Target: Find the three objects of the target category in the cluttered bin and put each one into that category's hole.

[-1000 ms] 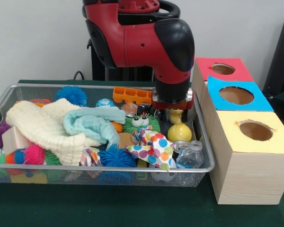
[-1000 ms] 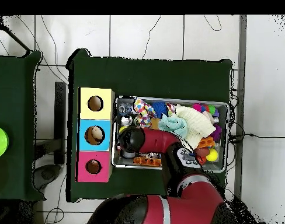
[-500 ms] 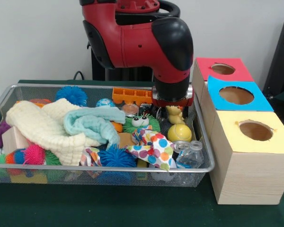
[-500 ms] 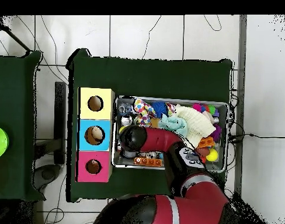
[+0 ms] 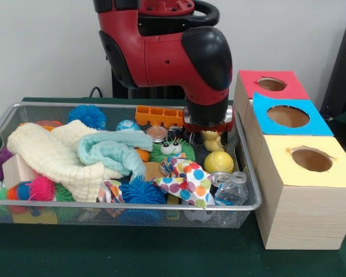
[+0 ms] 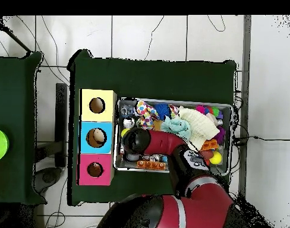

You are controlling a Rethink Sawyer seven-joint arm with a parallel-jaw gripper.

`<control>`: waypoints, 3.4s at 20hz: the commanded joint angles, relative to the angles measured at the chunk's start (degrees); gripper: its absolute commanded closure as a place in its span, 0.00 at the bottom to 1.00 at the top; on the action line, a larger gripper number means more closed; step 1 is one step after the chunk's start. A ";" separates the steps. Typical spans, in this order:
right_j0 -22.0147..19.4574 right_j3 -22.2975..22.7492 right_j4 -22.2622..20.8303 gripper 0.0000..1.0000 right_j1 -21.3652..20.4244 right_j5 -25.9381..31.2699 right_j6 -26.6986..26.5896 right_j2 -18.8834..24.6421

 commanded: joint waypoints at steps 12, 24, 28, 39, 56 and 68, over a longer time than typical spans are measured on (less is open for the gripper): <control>0.72 -6.76 -2.22 1.00 4.04 12.13 -2.07 1.47; -0.69 -2.53 -4.05 1.00 -4.39 -2.97 0.38 2.65; -1.00 -2.34 -4.61 1.00 -6.70 -7.82 1.45 3.30; -0.93 -2.86 -3.47 1.00 -11.71 -1.99 0.09 3.53; 4.33 -6.50 -5.32 1.00 -14.68 11.30 1.24 -2.87; 7.19 -6.35 -3.17 1.00 -18.18 15.62 5.50 -3.61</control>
